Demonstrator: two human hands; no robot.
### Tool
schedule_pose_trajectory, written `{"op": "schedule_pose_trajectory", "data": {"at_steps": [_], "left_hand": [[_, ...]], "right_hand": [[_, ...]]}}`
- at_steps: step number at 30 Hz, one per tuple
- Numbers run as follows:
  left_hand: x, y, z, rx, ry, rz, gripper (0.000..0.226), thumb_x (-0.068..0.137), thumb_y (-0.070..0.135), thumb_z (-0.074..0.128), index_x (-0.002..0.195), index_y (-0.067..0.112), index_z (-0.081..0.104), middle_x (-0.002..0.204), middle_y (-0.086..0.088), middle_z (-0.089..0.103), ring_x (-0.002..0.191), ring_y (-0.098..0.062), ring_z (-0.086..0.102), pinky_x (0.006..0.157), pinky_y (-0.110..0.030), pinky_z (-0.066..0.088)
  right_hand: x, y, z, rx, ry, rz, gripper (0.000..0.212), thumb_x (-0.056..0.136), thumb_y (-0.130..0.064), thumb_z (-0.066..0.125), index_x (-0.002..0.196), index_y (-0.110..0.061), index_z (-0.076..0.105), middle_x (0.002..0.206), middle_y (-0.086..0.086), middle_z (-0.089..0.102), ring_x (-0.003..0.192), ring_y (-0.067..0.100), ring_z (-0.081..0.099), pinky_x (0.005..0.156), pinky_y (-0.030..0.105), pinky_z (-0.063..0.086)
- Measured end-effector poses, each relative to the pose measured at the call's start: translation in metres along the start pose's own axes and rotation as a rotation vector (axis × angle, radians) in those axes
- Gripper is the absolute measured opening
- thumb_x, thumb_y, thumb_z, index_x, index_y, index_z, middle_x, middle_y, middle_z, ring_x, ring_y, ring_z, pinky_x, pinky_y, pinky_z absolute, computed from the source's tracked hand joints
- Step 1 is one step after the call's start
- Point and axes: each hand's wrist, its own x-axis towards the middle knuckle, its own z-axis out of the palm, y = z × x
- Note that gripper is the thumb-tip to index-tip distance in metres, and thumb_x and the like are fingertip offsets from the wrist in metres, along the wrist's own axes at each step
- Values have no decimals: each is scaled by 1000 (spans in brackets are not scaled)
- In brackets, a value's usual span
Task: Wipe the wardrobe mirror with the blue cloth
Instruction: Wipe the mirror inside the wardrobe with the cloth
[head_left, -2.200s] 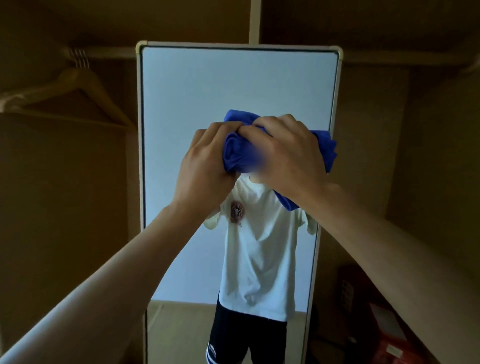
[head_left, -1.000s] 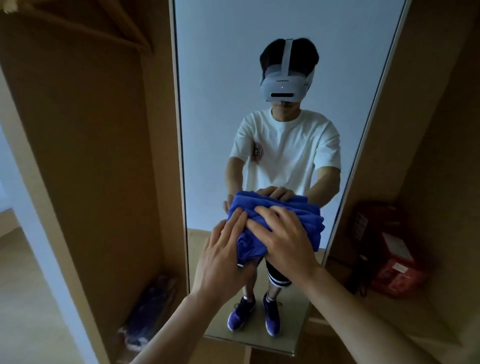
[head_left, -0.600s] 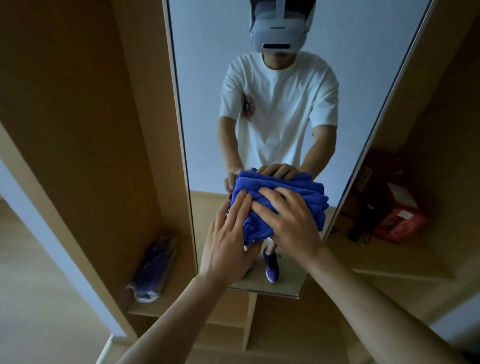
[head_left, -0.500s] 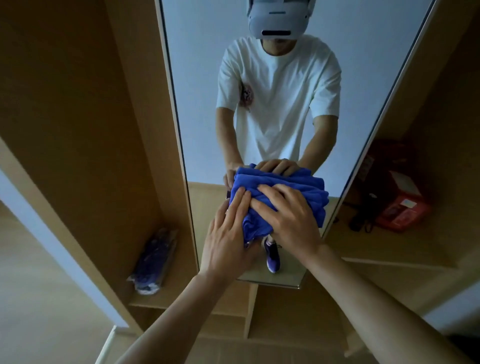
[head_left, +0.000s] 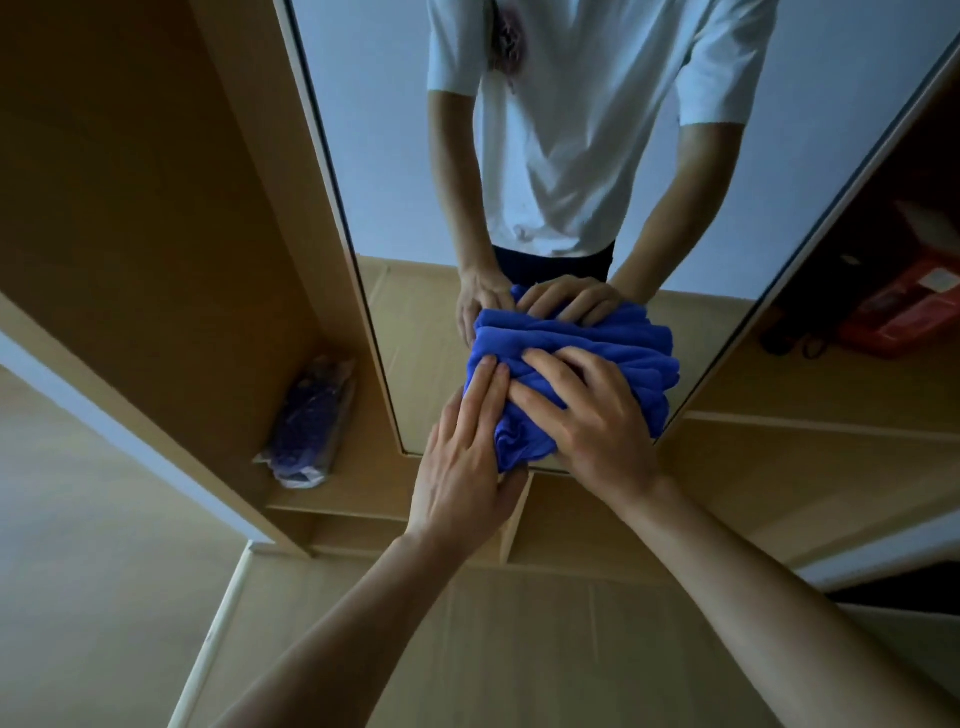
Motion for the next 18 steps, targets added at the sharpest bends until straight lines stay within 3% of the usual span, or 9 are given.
{"op": "schedule_pose_trajectory", "data": {"at_steps": [6, 14, 18], "left_hand": [[-26, -19, 44, -49, -31, -69, 92, 89, 34, 65, 163, 12, 14, 171, 1, 7, 155, -13, 18, 124, -23, 17], [-54, -39, 88, -85, -61, -131, 92, 87, 39, 58, 164, 19, 12, 171, 7, 5, 156, -6, 11, 124, -19, 14], [-69, -42, 108, -95, -121, -185, 95, 86, 33, 63, 164, 19, 9, 171, 7, 3, 156, -5, 7, 124, -20, 12]], "right_hand": [[-34, -6, 28, 0, -24, -25, 24, 99, -23, 66, 122, -20, 72, 133, 9, 66, 111, 32, 63, 97, 42, 50], [-81, -16, 65, 65, -72, 20, 25, 99, -22, 66, 123, -20, 72, 134, 8, 66, 111, 32, 64, 96, 42, 51], [-104, -20, 82, 85, -99, 11, 24, 99, -18, 65, 122, -19, 72, 133, 8, 66, 111, 32, 63, 96, 43, 52]]}}
